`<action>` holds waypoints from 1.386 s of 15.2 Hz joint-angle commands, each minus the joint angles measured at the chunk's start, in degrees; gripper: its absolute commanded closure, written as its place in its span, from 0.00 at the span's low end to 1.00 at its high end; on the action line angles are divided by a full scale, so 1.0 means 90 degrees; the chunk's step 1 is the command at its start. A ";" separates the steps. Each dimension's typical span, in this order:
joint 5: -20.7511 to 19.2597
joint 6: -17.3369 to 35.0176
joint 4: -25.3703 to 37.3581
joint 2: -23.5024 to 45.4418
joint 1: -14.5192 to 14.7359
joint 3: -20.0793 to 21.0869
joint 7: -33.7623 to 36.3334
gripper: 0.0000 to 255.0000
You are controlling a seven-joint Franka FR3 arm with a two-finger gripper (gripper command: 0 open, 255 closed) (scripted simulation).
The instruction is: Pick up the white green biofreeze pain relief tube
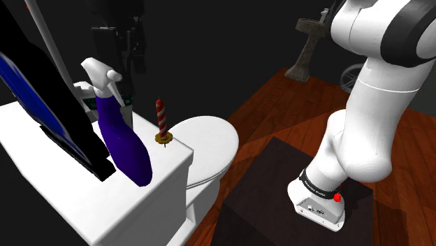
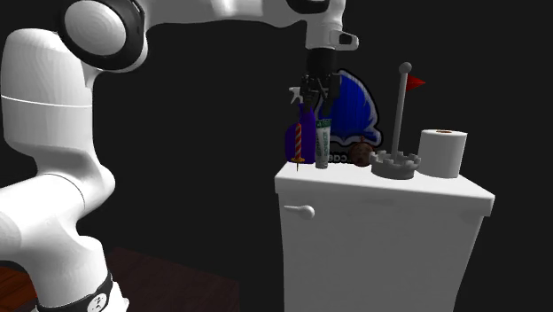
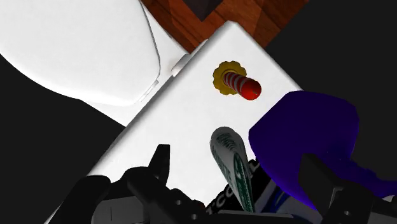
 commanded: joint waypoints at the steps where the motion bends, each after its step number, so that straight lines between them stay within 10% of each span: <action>1: -0.0108 -0.0089 0.0332 0.0305 0.0156 0.0080 0.0037 0.00; 10: 0.0014 0.0701 -0.0749 -0.0003 0.0039 0.0049 -0.0058 0.00; 11: 0.0008 0.0690 -0.0724 0.0012 0.0047 0.0052 -0.0047 1.00; 21: 0.0002 0.0603 -0.0621 0.0028 0.0050 0.0052 -0.0047 1.00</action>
